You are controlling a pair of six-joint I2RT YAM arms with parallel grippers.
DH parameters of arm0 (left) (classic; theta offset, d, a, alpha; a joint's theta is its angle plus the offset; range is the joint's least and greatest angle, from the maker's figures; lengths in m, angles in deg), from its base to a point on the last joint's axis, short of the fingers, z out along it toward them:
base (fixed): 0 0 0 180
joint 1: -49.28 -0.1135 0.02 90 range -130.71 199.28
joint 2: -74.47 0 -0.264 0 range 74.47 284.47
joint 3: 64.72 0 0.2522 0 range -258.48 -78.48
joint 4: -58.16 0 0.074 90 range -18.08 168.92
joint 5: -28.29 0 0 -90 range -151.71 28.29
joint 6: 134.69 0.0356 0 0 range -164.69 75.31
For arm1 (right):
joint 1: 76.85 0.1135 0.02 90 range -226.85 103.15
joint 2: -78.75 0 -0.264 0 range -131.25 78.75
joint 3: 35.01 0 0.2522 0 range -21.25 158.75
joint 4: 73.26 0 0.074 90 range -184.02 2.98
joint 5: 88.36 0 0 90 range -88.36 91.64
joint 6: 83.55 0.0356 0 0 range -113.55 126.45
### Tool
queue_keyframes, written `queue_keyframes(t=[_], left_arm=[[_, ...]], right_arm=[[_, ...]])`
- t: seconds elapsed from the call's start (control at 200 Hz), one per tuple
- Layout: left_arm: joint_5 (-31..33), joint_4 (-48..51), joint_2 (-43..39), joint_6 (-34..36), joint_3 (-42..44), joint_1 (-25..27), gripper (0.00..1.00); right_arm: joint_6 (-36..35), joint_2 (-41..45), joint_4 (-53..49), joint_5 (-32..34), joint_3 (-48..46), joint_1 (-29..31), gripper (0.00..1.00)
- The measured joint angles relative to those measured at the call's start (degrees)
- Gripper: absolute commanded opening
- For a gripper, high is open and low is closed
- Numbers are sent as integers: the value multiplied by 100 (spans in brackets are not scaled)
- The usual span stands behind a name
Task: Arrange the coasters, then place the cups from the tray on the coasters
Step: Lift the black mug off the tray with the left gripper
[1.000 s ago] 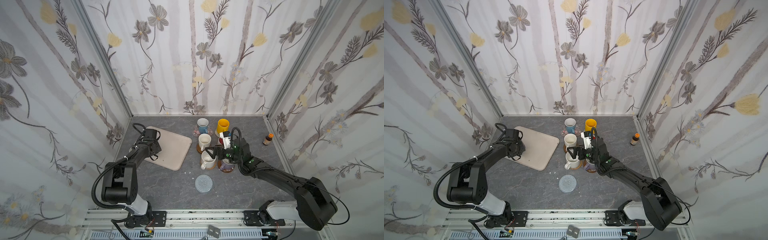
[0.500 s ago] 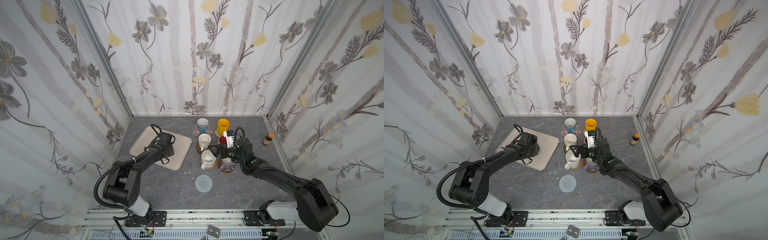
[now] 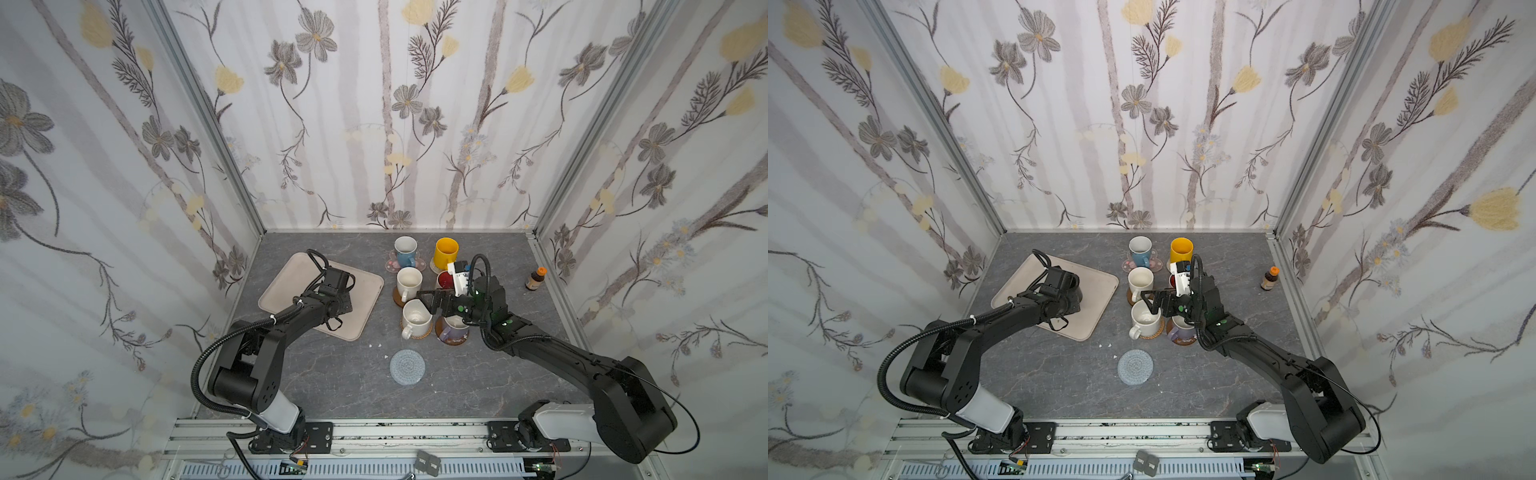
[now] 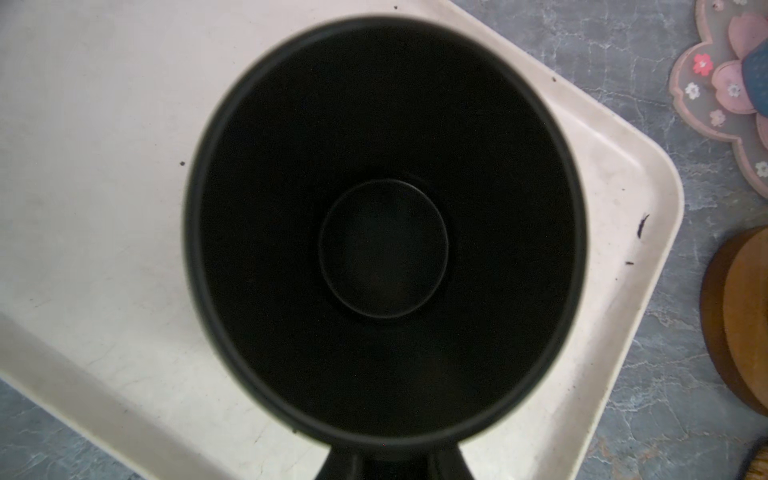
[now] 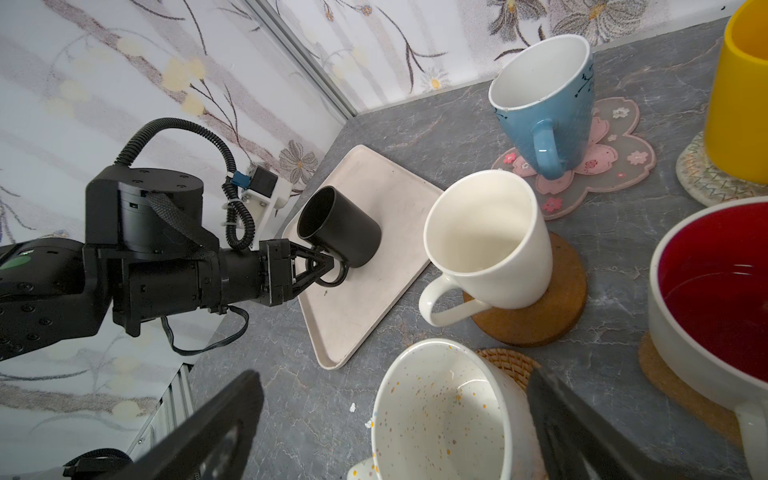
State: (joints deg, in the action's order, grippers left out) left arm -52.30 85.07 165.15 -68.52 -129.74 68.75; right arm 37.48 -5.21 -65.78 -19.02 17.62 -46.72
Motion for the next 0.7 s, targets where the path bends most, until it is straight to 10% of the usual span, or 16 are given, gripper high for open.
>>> queue_keyframes(t=[0.305, 0.699], left_arm=[[44, 0, -79, -197, 4, 0, 42], [70, 192, 424, -382, -374, -46, 26]], right_arm=[[0, -13, 15, 0, -9, -4, 100], [-4, -76, 13, 4, -9, -4, 100]])
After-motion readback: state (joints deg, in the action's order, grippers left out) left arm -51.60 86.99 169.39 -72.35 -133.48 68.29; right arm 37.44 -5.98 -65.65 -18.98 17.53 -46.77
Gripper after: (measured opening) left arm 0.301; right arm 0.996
